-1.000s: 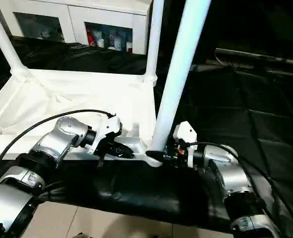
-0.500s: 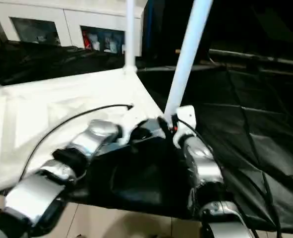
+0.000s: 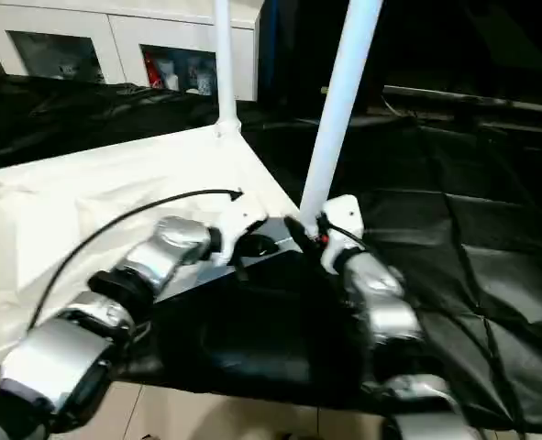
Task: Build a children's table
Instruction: Rotate leg to tighten
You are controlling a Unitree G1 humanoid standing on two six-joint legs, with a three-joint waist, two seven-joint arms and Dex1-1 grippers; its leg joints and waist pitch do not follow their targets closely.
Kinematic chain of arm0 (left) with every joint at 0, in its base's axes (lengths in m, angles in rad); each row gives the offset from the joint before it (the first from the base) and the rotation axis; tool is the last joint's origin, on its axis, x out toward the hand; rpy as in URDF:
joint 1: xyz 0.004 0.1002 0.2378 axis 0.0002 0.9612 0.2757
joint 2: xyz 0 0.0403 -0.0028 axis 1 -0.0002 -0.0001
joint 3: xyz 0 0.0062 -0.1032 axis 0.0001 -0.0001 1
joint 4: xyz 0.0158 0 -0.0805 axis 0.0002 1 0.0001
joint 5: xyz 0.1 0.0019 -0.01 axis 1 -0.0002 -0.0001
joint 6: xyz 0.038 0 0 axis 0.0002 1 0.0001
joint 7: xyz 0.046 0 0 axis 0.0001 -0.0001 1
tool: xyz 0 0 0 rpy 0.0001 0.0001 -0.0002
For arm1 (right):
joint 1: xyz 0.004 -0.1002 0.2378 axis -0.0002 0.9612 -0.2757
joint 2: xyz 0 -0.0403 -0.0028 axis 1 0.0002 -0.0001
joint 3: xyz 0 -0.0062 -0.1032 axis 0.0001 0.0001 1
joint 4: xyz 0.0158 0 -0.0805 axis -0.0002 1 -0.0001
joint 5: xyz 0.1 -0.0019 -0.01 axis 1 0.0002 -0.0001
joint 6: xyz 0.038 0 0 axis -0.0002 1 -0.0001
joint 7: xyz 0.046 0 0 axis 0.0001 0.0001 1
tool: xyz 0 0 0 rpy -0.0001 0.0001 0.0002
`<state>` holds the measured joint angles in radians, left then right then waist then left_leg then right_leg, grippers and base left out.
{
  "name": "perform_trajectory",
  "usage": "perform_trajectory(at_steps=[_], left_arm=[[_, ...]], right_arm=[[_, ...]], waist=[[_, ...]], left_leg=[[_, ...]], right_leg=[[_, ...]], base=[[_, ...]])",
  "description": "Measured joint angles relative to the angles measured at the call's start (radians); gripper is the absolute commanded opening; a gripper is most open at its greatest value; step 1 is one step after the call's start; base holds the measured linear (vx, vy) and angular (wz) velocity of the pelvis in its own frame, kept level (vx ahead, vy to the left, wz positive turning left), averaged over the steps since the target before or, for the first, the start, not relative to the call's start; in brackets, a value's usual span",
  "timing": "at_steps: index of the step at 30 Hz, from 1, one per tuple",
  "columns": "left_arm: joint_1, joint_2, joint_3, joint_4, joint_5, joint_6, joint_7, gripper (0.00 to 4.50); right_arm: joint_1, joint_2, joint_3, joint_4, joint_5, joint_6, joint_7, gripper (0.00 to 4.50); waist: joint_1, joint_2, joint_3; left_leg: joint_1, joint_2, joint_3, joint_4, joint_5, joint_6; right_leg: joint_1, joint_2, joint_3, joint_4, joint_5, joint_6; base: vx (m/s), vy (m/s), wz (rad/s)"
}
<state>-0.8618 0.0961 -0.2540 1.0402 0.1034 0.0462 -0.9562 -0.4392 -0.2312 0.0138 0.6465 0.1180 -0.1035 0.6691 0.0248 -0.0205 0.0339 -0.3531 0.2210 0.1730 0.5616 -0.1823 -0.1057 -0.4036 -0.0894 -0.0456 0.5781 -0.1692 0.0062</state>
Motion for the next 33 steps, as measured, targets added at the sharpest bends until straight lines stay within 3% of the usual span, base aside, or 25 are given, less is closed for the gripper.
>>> perform_trajectory(at_steps=[4,11,15,21,33], left_arm=[[0.033,0.072,-0.01,-0.053,-0.021,-0.015,-0.182,0.0],[0.061,0.122,-0.049,-0.126,-0.036,0.017,-0.391,0.0],[0.066,0.126,-0.049,-0.128,-0.039,0.017,-0.396,0.0],[0.078,0.137,-0.048,-0.154,-0.039,0.026,-0.403,0.0],[0.081,0.118,-0.045,-0.16,-0.036,0.031,-0.336,0.0]], right_arm=[[0.035,-0.064,0.035,-0.054,0.038,0.021,0.192,3.17],[0.076,-0.117,0.094,-0.098,0.074,0.057,0.399,3.17],[0.076,-0.127,0.098,-0.098,0.075,0.061,0.431,3.17],[0.075,-0.121,0.098,-0.098,0.082,0.073,0.435,2.74],[0.091,-0.083,0.07,-0.11,0.082,0.094,0.361,2.71]], waist=[[0.008,-0.001,0.001],[0.03,-0.002,0.003],[0.035,-0.003,0.003],[0.033,-0.005,0.003],[0.033,-0.005,0.004]], left_leg=[[-0.001,0.002,0.001,0.0,0.001,0.005],[-0.001,0.003,0.005,0.007,-0.001,0.006],[-0.001,0.003,0.005,0.008,-0.002,0.004],[0.0,0.003,0.005,0.008,-0.002,0.004],[0.0,0.003,0.005,0.008,-0.002,0.004]], right_leg=[[-0.001,0.0,0.0,0.0,-0.001,-0.001],[-0.001,-0.003,0.001,0.0,-0.001,-0.002],[-0.001,-0.003,0.002,0.001,-0.001,-0.002],[-0.001,-0.003,0.002,0.002,-0.001,-0.002],[-0.001,-0.003,0.002,0.002,-0.001,-0.003]], base=[[0.0,0.0,0.0],[0.0,0.0,0.0],[0.0,0.0,0.0],[0.0,0.0,0.0],[0.0,0.0,0.0]])
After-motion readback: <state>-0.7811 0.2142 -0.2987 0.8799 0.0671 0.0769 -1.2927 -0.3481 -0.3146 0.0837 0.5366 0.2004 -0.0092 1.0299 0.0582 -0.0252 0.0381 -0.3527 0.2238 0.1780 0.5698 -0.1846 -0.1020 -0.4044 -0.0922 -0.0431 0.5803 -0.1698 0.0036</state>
